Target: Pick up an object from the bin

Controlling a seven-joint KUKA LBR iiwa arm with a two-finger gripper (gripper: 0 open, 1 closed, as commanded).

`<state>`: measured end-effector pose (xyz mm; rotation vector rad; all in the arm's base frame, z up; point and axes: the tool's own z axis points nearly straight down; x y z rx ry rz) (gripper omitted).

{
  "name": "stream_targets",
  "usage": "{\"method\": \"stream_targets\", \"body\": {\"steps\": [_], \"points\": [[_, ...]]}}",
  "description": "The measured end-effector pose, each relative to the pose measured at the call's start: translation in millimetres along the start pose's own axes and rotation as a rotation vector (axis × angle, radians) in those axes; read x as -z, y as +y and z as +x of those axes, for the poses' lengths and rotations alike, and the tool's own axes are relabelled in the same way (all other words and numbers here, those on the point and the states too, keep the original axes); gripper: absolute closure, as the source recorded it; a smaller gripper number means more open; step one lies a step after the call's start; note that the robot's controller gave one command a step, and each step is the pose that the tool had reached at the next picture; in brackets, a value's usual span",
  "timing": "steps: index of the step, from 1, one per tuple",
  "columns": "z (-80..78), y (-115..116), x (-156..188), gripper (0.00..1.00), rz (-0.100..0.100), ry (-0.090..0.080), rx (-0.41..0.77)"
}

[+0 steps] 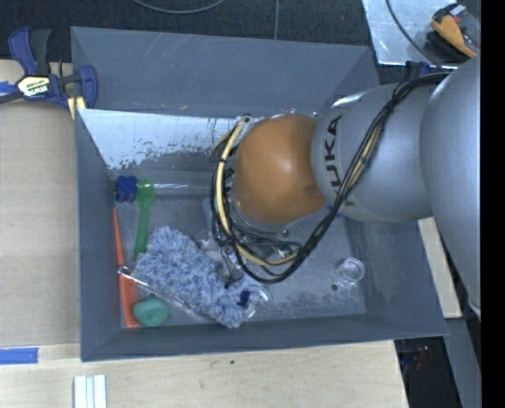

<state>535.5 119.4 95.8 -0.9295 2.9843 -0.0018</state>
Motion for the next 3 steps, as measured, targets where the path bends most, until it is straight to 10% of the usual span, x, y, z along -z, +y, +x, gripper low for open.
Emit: {"method": "stream_targets", "body": {"steps": [3], "points": [[-0.4, 0, 62, 1.00, -0.001, 0.000, -0.005]]}}
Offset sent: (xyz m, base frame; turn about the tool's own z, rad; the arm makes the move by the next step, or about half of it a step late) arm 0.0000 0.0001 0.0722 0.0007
